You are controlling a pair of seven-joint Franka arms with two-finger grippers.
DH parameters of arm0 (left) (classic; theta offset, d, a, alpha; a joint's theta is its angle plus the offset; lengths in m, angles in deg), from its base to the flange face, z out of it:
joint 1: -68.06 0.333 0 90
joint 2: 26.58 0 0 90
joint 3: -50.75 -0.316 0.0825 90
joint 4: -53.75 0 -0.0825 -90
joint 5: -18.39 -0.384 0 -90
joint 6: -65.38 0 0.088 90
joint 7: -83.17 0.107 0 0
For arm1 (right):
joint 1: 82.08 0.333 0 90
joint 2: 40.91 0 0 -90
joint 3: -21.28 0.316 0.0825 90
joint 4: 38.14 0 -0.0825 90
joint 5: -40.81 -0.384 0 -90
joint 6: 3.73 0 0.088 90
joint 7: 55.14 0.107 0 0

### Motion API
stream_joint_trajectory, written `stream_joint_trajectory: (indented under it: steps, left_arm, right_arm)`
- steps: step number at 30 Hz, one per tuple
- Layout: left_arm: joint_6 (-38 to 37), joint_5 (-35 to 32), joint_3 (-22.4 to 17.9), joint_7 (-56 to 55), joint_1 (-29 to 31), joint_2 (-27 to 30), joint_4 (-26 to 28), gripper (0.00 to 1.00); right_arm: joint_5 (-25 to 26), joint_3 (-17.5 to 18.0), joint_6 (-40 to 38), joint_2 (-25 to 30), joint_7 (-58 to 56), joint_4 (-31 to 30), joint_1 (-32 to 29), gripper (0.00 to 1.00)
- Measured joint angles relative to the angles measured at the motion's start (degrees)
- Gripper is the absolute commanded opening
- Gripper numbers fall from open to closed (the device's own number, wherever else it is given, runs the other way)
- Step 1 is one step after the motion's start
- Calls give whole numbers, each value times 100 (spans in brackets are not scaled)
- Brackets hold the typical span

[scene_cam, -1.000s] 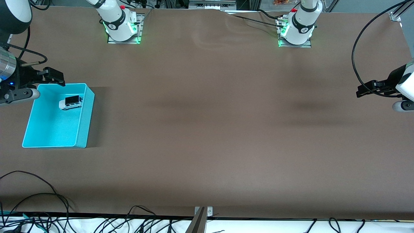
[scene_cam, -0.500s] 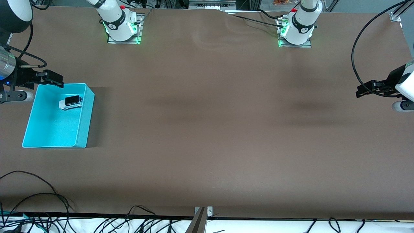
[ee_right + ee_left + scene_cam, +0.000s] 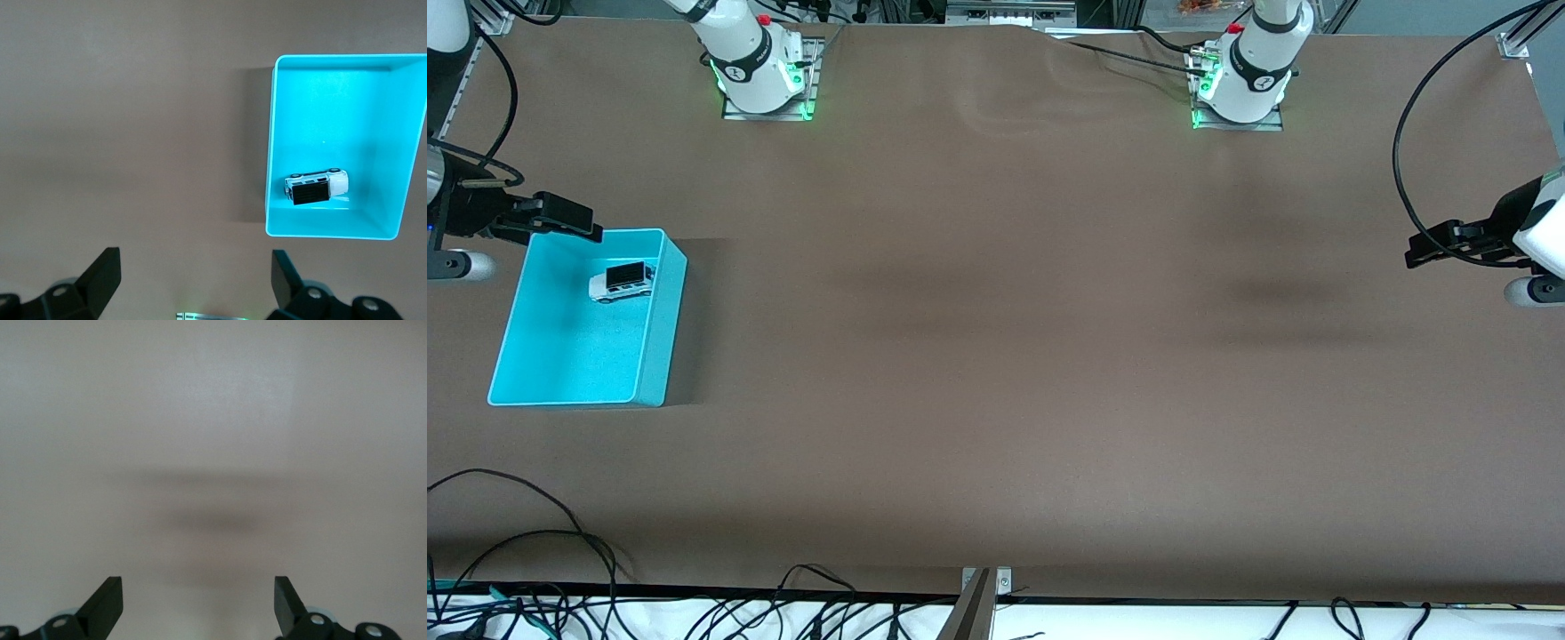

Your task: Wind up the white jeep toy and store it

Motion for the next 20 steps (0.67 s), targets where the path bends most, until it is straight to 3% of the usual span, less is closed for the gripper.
stream_joint_trajectory:
  steps: [20]
  left_arm:
    - [114, -1, 0, 0, 0, 0, 0, 100]
  right_arm:
    - [7, 1, 0, 0, 0, 0, 0, 100]
